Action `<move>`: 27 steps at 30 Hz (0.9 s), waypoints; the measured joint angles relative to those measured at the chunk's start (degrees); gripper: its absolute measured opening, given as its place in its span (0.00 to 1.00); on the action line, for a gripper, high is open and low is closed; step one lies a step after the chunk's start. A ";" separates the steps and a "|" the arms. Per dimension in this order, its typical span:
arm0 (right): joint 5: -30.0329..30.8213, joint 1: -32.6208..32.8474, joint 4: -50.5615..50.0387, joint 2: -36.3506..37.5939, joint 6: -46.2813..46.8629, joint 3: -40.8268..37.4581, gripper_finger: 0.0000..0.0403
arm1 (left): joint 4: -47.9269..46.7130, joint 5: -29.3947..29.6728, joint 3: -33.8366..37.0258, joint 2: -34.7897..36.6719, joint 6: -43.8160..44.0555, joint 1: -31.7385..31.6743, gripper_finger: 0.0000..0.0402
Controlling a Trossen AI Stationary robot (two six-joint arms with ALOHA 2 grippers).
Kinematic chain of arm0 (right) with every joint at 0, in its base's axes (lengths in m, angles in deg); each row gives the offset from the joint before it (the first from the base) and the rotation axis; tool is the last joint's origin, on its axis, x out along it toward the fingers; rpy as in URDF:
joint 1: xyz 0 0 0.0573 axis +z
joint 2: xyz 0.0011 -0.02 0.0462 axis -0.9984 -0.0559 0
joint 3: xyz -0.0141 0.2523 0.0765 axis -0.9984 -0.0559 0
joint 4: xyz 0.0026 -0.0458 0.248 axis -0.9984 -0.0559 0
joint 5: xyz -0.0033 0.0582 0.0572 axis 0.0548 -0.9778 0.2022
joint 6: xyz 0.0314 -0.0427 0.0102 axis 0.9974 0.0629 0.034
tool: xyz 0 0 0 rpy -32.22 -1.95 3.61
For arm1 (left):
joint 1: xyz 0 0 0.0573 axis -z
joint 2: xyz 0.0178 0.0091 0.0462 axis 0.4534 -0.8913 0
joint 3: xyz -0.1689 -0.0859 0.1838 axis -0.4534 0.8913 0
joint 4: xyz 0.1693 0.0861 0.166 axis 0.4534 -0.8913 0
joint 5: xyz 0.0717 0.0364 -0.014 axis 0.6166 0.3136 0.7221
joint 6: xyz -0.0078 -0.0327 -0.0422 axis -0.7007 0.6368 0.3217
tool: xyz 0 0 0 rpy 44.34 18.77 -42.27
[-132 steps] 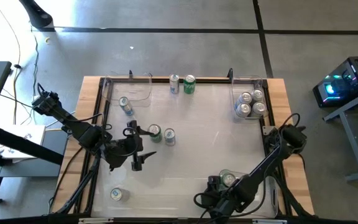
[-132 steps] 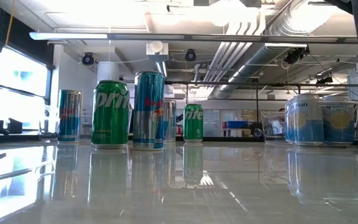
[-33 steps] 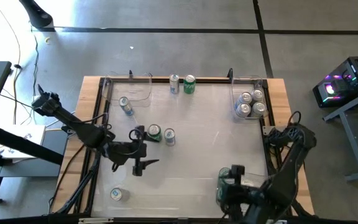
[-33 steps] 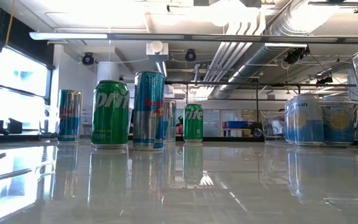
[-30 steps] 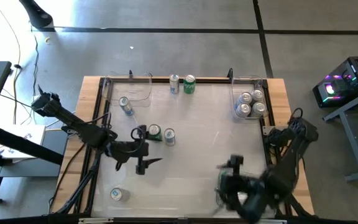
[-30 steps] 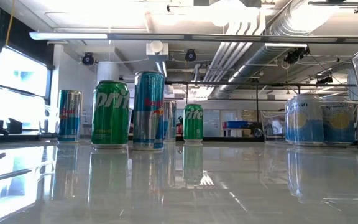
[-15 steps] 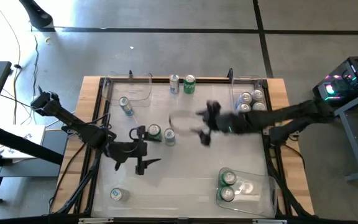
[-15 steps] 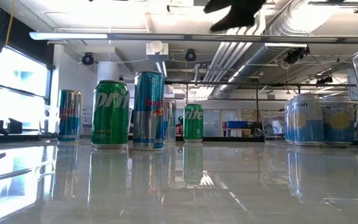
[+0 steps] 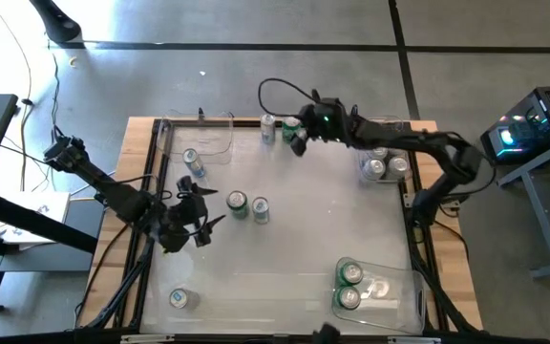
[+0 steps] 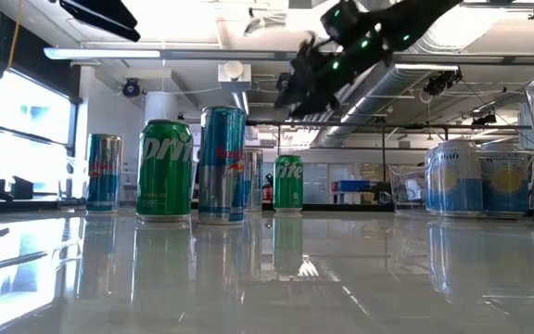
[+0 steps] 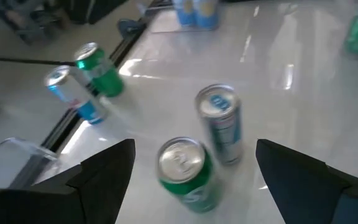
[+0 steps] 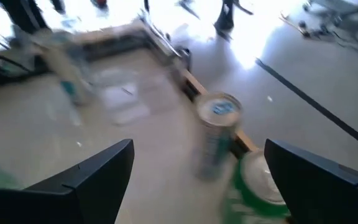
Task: Sort soda cans
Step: Put the top green soda can into the bottom transparent bin
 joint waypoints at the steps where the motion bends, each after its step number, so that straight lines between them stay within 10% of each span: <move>1: 0.21 -0.92 -1.32 -1.20 -0.20 1.17 0.89 | -0.05 0.29 0.00 0.02 -0.04 -0.24 0.82; 12: -1.32 -9.05 -20.27 -11.95 -0.75 15.54 0.89 | -0.13 0.40 -0.02 0.02 -0.02 -1.47 0.82; 27: -12.03 -10.07 -26.58 -12.38 2.24 16.13 0.89 | -0.11 0.01 -0.02 0.00 1.53 -1.44 0.82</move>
